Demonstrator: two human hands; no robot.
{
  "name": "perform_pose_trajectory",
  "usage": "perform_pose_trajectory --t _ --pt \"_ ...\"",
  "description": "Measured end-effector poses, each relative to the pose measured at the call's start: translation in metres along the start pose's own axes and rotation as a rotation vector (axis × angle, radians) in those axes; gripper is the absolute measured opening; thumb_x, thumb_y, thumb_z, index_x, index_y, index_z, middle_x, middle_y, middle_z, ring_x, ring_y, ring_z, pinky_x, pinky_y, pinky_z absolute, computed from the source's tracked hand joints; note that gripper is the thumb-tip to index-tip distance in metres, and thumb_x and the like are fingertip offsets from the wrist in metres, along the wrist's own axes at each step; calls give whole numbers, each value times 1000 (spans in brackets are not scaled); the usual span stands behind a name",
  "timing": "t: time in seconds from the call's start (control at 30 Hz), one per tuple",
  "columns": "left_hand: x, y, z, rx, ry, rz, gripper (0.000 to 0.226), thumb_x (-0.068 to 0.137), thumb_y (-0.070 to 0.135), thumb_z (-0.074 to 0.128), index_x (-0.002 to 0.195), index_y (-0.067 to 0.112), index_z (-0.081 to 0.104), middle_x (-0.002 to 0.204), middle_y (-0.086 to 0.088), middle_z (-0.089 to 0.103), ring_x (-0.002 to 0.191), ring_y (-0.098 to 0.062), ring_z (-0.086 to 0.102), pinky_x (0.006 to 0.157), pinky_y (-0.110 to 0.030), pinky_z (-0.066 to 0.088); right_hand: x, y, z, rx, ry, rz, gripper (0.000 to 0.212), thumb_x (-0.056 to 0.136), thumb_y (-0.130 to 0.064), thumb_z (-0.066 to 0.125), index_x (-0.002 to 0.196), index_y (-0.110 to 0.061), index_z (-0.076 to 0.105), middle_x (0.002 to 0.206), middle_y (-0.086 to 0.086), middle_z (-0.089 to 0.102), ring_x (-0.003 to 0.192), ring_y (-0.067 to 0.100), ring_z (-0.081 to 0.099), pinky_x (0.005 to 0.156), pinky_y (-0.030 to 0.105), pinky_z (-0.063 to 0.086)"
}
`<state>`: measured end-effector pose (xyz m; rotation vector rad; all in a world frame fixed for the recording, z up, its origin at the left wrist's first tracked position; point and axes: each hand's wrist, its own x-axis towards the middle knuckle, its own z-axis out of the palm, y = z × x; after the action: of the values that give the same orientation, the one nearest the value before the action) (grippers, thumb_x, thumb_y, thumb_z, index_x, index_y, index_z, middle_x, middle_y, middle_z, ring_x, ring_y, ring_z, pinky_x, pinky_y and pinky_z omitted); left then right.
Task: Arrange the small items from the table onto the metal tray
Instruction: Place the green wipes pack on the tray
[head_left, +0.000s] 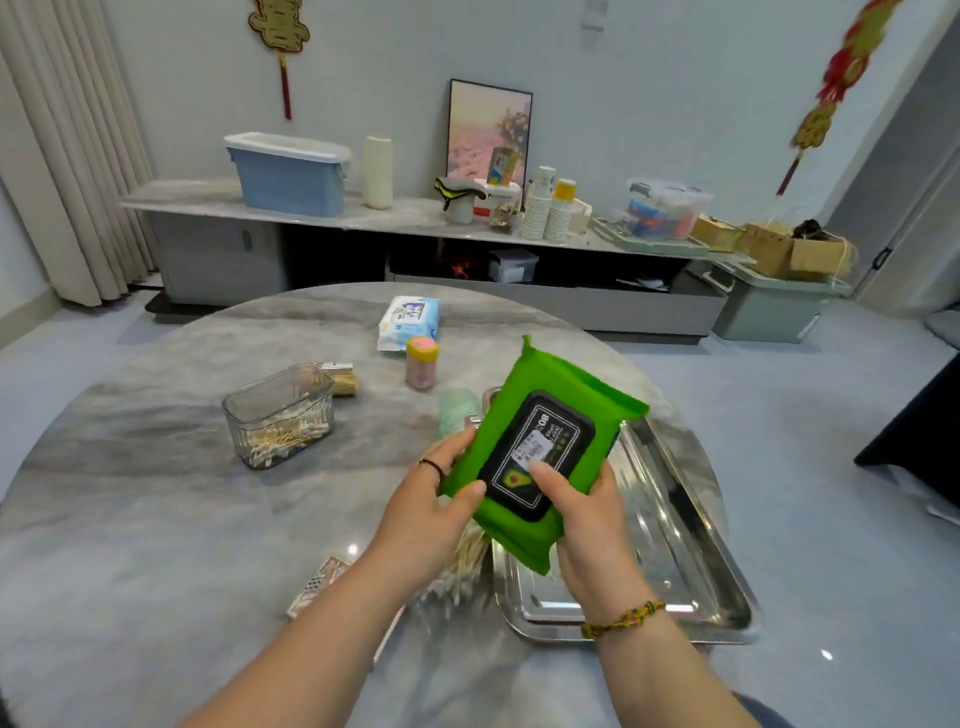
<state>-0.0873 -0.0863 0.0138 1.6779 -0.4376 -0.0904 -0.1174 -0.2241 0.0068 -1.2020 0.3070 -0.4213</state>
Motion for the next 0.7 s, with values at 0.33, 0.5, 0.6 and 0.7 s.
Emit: perform_pose_trajectory --t 0.33,0.5,0.6,0.7 --pt "-25 -47 48 276 -14 -122 37 90 17 48 128 15 47 139 -2 46 126 -11 39 102 -17 23 22 41 -67 224 600 270 59 76 -4 67 128 -4 39 128 16 53 99 32 57 88 47 48" --pt "-16 -52 63 547 -120 -180 58 86 21 55 138 16 29 148 -1 33 135 -16 30 110 -22 20 37 50 -51 159 628 390 67 74 -12 71 129 -3 36 130 20 50 115 37 51 97 53 44" --pt "-11 -52 65 620 -134 -197 65 83 11 56 140 15 25 148 -3 32 134 -18 31 110 -23 22 47 54 -41 167 671 399 66 72 -13 73 126 -2 36 127 19 51 111 37 54 95 53 46" --pt "-9 -54 64 634 -143 -185 66 82 9 57 139 18 25 147 -3 34 132 -19 34 107 -23 25 53 56 -36 97 629 399 63 72 -18 73 122 -1 40 122 18 54 109 37 55 91 51 49"
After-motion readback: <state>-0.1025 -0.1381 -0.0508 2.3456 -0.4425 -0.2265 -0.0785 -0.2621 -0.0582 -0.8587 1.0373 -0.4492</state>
